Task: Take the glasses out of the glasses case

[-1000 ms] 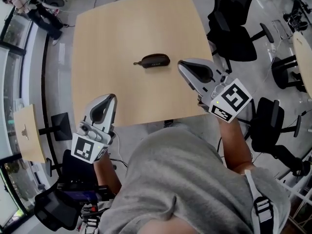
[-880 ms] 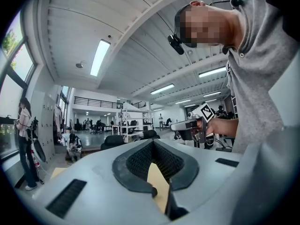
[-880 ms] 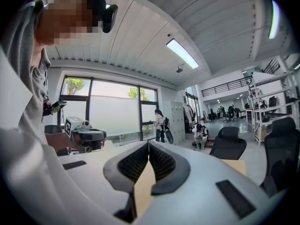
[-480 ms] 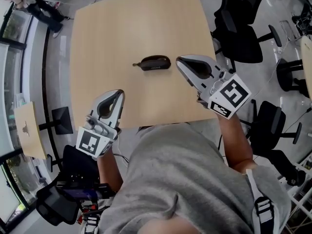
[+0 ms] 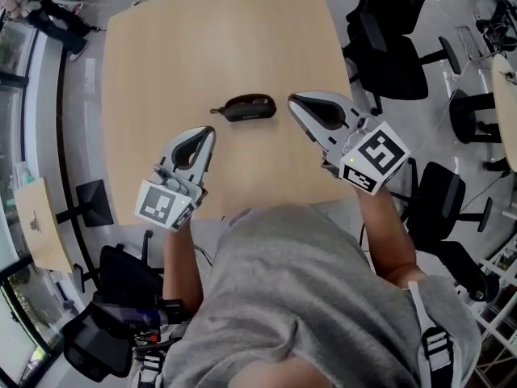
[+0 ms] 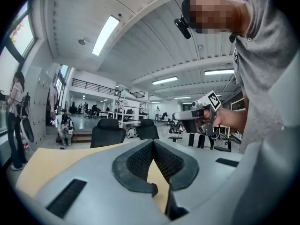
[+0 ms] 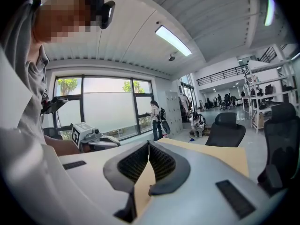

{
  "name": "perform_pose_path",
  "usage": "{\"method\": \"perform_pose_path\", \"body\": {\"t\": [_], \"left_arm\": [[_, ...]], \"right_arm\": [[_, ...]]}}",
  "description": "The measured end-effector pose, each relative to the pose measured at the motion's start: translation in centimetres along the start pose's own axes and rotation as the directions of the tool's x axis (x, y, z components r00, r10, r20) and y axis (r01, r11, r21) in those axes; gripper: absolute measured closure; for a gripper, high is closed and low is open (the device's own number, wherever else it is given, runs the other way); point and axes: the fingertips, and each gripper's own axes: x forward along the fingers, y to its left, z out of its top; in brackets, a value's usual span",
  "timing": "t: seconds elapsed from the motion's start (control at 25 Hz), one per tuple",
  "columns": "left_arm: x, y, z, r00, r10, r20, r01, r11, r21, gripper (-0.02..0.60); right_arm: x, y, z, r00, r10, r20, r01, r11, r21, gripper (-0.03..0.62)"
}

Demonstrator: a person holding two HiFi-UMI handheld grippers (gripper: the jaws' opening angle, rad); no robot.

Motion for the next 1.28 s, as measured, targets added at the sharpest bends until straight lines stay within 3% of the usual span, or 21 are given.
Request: {"method": "perform_pose_path", "body": {"t": [0.32,0.8,0.88,1.0,1.28], "left_arm": [[3.7,3.3,-5.5,0.995,-0.028,-0.094,0.023,0.998,-0.056,0.575],[8.3,7.6,-15.5,0.964,-0.096,-0.25,0.07,0.991,-0.11,0.574],[9.1,7.8,-17.1,0.955,-0.105,-0.278,0.08,0.992,-0.103,0.562],[10.1,8.0,-19.7,0.935,-0.132,-0.328,0.108,0.99,-0.091,0.485],[10.7,7.1,-23.2,0.893,-0.222,-0.392,0.191,0.975,-0.115,0.479]], "right_arm": [[3.4,-2.3,-1.5,0.999,0.003,-0.048,-0.002,1.0,0.024,0.586],[10.8,-6.1,-6.6,0.982,0.02,-0.19,-0.009,0.998,0.058,0.586],[11.8,-6.5,-8.2,0.973,0.035,-0.228,-0.022,0.998,0.059,0.586],[13.4,-7.0,-11.0,0.955,0.06,-0.292,-0.041,0.997,0.069,0.586],[17.0,-7.1,-17.6,0.889,0.132,-0.439,-0.105,0.991,0.086,0.586]]}}
